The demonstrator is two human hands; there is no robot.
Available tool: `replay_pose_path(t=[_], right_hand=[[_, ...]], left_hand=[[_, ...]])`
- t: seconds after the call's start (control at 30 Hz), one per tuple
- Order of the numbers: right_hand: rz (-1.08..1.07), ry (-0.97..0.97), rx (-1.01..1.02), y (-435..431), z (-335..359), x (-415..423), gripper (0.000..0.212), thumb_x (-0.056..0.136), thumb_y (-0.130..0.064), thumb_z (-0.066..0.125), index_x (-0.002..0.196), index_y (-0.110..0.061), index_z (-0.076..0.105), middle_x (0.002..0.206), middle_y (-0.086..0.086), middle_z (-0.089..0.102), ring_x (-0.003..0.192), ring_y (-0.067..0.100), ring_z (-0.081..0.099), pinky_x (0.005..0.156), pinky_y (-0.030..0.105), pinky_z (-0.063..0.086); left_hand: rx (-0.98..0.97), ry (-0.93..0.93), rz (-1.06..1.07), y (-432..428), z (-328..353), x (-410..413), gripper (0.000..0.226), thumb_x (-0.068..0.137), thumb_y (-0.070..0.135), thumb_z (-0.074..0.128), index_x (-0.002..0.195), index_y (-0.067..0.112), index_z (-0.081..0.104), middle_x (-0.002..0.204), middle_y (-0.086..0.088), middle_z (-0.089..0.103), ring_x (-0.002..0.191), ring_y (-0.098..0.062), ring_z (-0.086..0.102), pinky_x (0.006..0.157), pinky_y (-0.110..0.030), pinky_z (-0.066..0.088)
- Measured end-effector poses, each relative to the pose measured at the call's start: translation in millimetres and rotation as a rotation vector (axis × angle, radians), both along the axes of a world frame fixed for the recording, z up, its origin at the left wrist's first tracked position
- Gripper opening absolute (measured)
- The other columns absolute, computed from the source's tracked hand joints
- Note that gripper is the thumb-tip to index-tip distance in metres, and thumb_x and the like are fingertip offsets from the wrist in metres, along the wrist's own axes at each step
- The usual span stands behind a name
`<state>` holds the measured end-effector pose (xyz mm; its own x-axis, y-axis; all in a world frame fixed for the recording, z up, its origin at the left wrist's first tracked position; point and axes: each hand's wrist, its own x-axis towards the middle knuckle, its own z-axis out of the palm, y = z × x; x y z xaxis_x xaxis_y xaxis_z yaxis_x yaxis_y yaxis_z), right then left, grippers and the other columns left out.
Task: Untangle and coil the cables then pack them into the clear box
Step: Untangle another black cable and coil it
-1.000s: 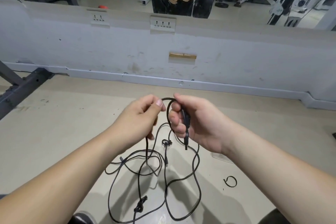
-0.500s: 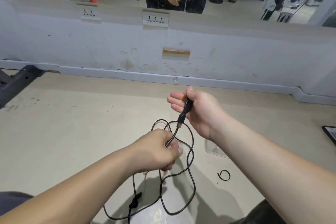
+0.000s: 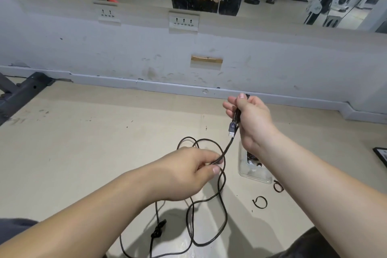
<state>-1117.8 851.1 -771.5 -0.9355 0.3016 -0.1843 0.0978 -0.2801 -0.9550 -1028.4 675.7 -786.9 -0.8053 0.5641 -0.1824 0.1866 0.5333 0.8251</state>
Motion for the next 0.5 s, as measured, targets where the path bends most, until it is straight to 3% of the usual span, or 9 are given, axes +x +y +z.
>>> replay_pose_path(t=[0.1, 0.23, 0.37, 0.5], right_hand=[[0.038, 0.012, 0.000, 0, -2, 3, 0.019, 0.108, -0.022, 0.051, 0.090, -0.013, 0.051, 0.111, 0.013, 0.073, 0.099, 0.023, 0.076, 0.082, 0.027, 0.060], [0.134, 0.041, 0.142, 0, -3, 7, 0.017, 0.106, -0.020, 0.055, 0.092, -0.010, 0.057, 0.094, 0.011, 0.078, 0.083, 0.020, 0.076, 0.077, 0.030, 0.058], [0.323, 0.032, 0.201, -1, 1, 12, 0.018, 0.104, -0.016, 0.058, 0.086, -0.009, 0.058, 0.077, 0.012, 0.073, 0.059, 0.019, 0.061, 0.063, 0.031, 0.051], [0.637, -0.019, 0.248, -13, 9, 25, 0.031, 0.108, -0.027, 0.048, 0.092, -0.005, 0.064, 0.071, 0.017, 0.068, 0.051, 0.023, 0.051, 0.051, 0.028, 0.043]], left_hand=[[-0.065, -0.011, -0.032, 0, 1, 3, 0.019, 0.105, 0.035, 0.051, 0.111, 0.024, 0.065, 0.067, 0.004, 0.046, 0.059, -0.013, 0.040, 0.057, -0.029, 0.038], [0.018, 0.164, -0.005, -5, 13, -5, 0.025, 0.104, 0.035, 0.054, 0.084, 0.022, 0.062, 0.061, 0.007, 0.041, 0.056, -0.011, 0.036, 0.053, -0.026, 0.033], [0.070, 0.441, 0.251, -14, 22, -19, 0.024, 0.099, 0.044, 0.051, 0.094, 0.026, 0.066, 0.061, 0.001, 0.053, 0.055, -0.012, 0.046, 0.056, -0.030, 0.040], [0.118, 0.552, 0.481, -31, 24, -34, 0.021, 0.099, 0.044, 0.054, 0.096, 0.030, 0.068, 0.063, -0.005, 0.055, 0.055, -0.013, 0.044, 0.056, -0.033, 0.040]])
